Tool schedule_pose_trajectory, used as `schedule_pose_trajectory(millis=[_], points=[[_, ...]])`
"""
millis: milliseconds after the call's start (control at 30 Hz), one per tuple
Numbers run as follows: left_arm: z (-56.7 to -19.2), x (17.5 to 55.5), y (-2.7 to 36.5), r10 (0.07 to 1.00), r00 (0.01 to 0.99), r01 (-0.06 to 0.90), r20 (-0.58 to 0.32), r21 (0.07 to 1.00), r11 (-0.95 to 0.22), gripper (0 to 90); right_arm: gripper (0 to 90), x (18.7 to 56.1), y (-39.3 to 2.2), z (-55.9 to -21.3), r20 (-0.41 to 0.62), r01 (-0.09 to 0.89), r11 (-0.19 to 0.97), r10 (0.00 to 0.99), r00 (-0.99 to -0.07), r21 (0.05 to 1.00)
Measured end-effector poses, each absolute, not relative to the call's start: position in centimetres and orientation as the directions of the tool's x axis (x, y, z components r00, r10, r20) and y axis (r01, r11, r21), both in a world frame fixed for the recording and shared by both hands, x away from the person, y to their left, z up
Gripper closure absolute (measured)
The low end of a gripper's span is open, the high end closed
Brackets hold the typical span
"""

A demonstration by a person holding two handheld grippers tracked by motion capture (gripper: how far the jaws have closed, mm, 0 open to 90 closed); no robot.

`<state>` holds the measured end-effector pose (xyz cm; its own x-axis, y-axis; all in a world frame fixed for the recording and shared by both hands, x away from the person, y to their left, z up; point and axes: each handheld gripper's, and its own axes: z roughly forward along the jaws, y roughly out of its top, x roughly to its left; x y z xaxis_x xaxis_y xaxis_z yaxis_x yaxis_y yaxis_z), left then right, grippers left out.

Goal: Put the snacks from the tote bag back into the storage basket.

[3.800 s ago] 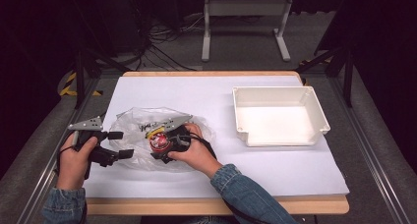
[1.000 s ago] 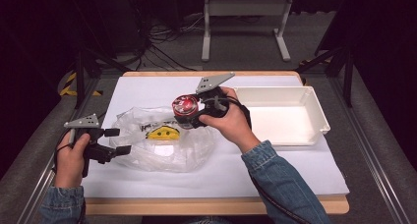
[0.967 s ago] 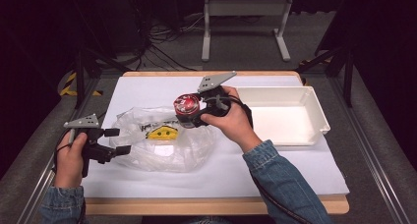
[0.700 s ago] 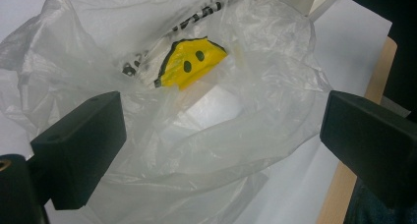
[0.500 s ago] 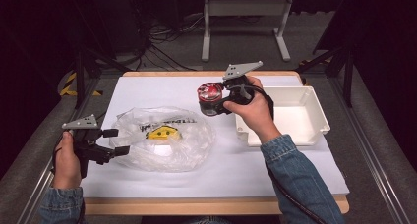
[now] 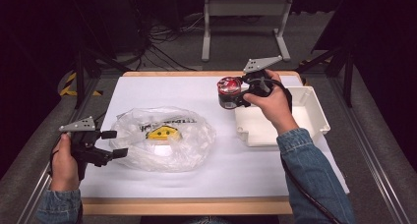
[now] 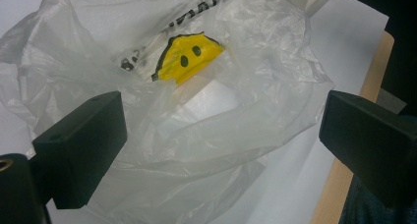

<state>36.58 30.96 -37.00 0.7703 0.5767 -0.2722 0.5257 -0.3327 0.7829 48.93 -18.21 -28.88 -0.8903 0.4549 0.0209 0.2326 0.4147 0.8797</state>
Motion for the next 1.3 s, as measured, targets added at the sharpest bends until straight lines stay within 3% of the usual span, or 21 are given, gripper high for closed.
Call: schedule_pose_trajectory(millis=[467, 1300], points=[[-37.2, 35.9, 31.0, 0.583, 0.77, 0.523, -0.258, 0.779, -0.346, 4.9, 21.7, 51.1, -22.7, -30.4, -0.032, 0.227, 0.437, 0.51, -0.86, 0.87], [-37.6, 35.0, 31.3, 0.593, 0.761, 0.534, -0.264, 0.774, -0.341, 4.6, 21.7, 53.7, -26.3, -35.4, 0.005, 0.276, 0.429, 0.533, -0.846, 0.86]])
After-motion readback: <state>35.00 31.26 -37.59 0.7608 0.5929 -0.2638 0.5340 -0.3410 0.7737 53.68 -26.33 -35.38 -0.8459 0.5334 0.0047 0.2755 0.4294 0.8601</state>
